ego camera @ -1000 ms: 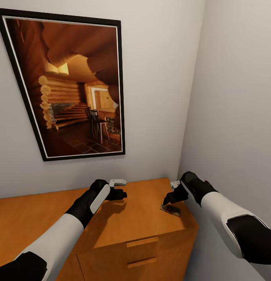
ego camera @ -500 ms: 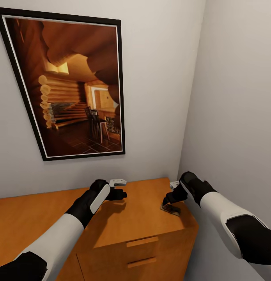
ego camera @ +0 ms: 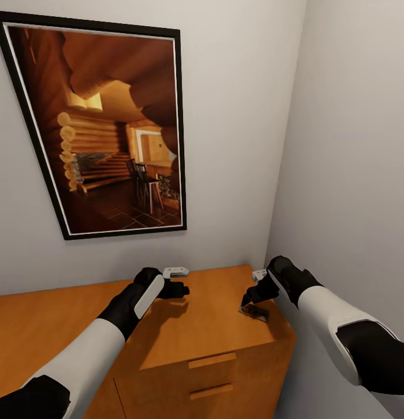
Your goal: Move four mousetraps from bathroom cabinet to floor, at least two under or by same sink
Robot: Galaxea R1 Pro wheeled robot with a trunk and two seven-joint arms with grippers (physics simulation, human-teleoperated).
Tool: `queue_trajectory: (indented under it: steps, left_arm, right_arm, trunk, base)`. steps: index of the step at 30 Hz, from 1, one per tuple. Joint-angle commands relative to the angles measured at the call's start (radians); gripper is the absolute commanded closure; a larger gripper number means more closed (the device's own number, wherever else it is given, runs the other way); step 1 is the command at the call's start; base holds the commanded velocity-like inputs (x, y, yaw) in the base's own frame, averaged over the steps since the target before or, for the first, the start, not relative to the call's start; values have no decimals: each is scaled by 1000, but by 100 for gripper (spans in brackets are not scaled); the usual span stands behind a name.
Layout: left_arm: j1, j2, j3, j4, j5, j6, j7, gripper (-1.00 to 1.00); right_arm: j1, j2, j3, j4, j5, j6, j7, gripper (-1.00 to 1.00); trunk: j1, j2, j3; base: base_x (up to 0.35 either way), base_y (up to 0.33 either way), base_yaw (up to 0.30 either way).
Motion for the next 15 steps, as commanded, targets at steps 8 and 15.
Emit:
queue_trajectory:
  steps: [8, 15]
  left_arm:
    - [-1, 1, -2, -1, 11, 2, 10, -100]
    - [-1, 0, -2, -2, 11, 2, 10, -100]
  right_arm:
    - [1, 0, 0, 26, 9, -32, 4, -100]
    - [0, 1, -1, 99, 10, -104, 0, -100]
  trunk:
    - [0, -1, -2]
    - [0, -1, -2]
  base:
    - [0, 0, 0]
    - [0, 0, 0]
